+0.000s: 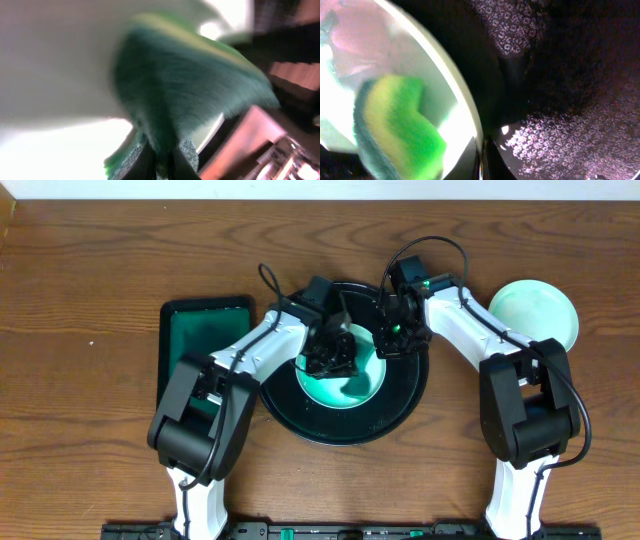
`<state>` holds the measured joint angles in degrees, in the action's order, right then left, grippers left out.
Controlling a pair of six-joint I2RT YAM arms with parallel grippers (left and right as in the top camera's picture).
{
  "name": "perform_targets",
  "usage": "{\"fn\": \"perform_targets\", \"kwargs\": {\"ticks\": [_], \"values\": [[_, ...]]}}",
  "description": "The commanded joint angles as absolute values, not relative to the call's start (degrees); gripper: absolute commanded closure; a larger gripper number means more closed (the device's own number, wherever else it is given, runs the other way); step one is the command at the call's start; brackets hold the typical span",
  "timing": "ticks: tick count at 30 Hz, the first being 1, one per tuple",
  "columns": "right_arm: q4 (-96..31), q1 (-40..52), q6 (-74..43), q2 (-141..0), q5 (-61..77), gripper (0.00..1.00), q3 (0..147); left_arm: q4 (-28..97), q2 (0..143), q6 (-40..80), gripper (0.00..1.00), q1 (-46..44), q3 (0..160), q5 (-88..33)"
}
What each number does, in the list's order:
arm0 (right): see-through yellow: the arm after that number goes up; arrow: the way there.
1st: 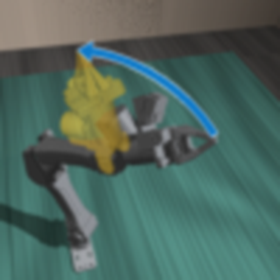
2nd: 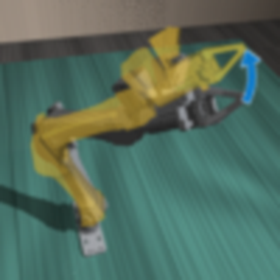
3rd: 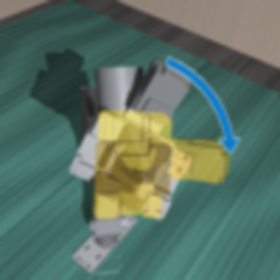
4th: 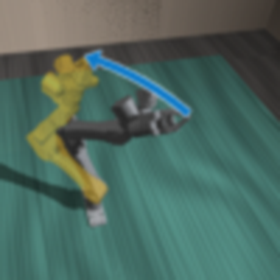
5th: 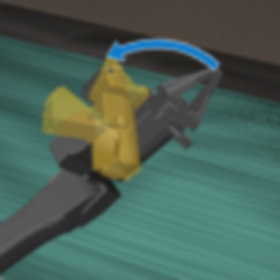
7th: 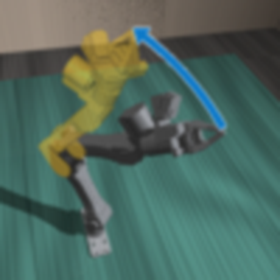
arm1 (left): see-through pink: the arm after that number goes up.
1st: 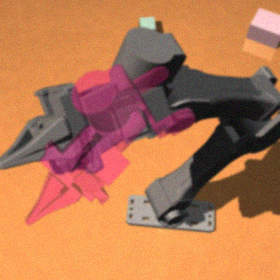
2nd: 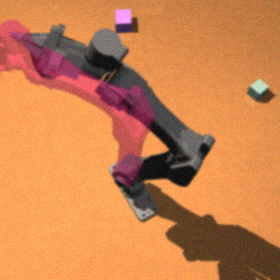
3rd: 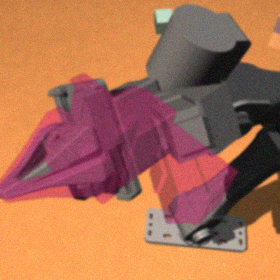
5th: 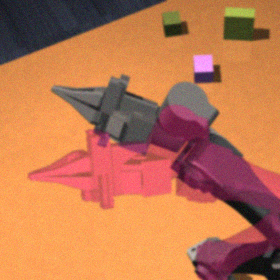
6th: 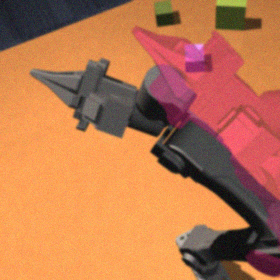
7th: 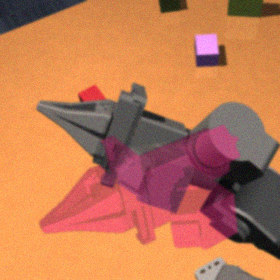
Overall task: Clean dirty plates on tray and stack at the side
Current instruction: 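Scrub the plate with the sponge while the right gripper holds its rim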
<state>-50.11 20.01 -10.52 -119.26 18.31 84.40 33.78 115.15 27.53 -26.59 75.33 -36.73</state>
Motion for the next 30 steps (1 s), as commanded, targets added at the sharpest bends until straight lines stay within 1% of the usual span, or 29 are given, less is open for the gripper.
{"fn": "perform_targets", "kwargs": {"ticks": [1, 5, 10, 14, 18, 22, 26, 30], "values": [[-50.57, 20.18, -11.77, -117.34, 20.38, 0.99, 84.47, 37.78, 115.94, 28.58, 0.93, -21.93, 75.24, -20.05], [-50.61, 20.18, -11.79, -117.34, 20.38, 0.99, 84.47, 42.17, 115.94, 28.53, 0.93, -17.47, 75.24, -13.47], [-50.59, 20.18, -11.79, -117.34, 20.38, 0.99, 84.47, 46.17, 115.94, 28.58, 0.93, -13.3, 75.24, -8.86], [-50.59, 20.18, -11.79, -117.34, 20.38, 0.99, 84.47, 48.07, 115.94, 28.56, 0.93, -12.4, 75.24, -4.12], [-50.59, 20.18, -11.79, -117.34, 20.36, 0.99, 84.47, 48.66, 115.94, 28.6, 0.93, -13.15, 75.24, -3.46], [-50.54, 20.18, -11.77, -117.34, 20.36, 0.99, 84.47, 48.14, 115.94, 28.38, 0.93, -15.27, 75.24, -7.86], [-50.48, 20.18, -11.77, -117.34, 20.36, 0.99, 84.47, 46.59, 115.96, 26.37, 0.93, -19.81, 75.24, -19.53], [-50.59, 20.18, -11.77, -117.34, 20.36, 0.99, 84.47, 45.23, 115.96, 26.37, 0.93, -24.67, 75.24, -22.81]]}}
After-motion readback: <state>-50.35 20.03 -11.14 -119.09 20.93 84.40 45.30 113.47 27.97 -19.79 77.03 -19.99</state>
